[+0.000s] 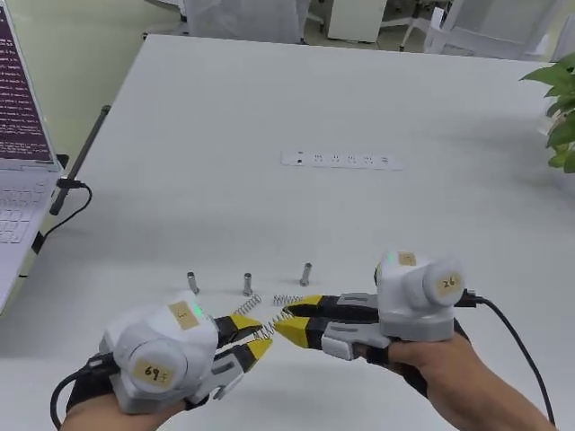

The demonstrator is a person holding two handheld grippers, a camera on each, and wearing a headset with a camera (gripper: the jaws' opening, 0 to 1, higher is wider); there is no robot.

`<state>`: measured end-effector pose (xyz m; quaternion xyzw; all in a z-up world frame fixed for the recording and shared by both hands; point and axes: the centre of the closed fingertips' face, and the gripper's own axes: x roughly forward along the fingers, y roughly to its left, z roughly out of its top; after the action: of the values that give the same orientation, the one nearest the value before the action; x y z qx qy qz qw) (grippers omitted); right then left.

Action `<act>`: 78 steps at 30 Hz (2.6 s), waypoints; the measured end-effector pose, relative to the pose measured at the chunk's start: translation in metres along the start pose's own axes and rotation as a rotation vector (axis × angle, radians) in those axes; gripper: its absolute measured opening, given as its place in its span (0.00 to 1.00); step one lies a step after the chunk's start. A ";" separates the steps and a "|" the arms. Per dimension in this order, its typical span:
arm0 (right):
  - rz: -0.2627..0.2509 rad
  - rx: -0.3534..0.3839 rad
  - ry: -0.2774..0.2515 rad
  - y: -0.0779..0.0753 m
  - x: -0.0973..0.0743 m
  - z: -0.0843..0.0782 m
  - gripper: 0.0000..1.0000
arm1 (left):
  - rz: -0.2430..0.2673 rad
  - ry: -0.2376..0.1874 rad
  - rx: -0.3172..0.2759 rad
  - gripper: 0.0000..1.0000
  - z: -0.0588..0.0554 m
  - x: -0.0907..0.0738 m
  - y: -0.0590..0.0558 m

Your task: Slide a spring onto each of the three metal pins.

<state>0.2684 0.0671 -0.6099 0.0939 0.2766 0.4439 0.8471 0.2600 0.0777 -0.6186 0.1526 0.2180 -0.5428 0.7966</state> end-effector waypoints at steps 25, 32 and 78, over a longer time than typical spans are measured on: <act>0.052 -0.180 0.081 0.017 -0.006 0.026 0.09 | -0.022 0.009 0.092 0.02 0.012 0.006 0.006; 0.055 -0.344 0.227 0.016 -0.011 0.016 0.10 | -0.044 0.007 0.100 0.02 0.012 0.010 0.000; 0.215 -0.667 0.549 0.014 -0.008 -0.023 0.08 | -0.135 0.045 0.161 0.04 0.000 0.023 -0.017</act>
<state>0.2427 0.0670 -0.6202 -0.2779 0.3216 0.6028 0.6753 0.2510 0.0534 -0.6305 0.2134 0.2013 -0.6073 0.7384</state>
